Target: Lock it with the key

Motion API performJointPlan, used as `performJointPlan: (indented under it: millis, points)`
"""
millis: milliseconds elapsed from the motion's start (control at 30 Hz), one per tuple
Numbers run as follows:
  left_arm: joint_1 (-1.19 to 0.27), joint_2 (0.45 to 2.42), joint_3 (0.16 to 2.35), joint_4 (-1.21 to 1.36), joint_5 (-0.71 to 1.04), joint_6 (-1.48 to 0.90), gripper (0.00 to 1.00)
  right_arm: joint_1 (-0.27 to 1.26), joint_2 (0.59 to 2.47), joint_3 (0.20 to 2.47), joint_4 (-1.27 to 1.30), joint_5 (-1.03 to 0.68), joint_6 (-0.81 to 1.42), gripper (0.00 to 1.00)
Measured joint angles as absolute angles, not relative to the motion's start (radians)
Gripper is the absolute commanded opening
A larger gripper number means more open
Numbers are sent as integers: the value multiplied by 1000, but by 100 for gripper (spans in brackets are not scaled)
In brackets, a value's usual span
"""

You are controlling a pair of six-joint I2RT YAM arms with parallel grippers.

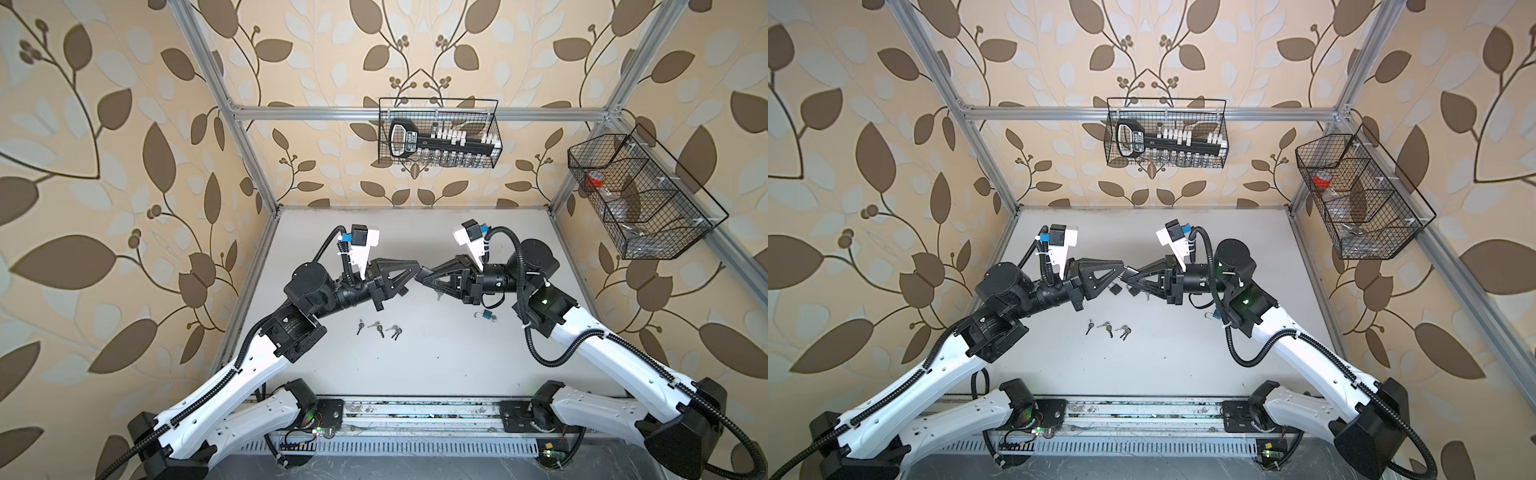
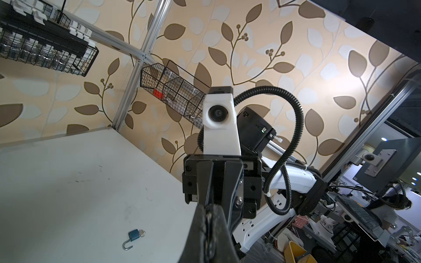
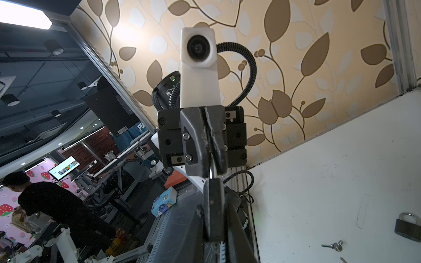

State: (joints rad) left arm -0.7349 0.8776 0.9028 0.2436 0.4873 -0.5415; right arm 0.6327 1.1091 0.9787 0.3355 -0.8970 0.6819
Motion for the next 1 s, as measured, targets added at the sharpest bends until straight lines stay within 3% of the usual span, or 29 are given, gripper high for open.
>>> performJointPlan:
  millis: [567,1000]
  points:
    - [-811,915,860,447,363,-551,0,614,1105,1074,225,-892,603,0]
    - [-822,845,865,268,427,-550,0,608,1030,965,211,-947,532,0]
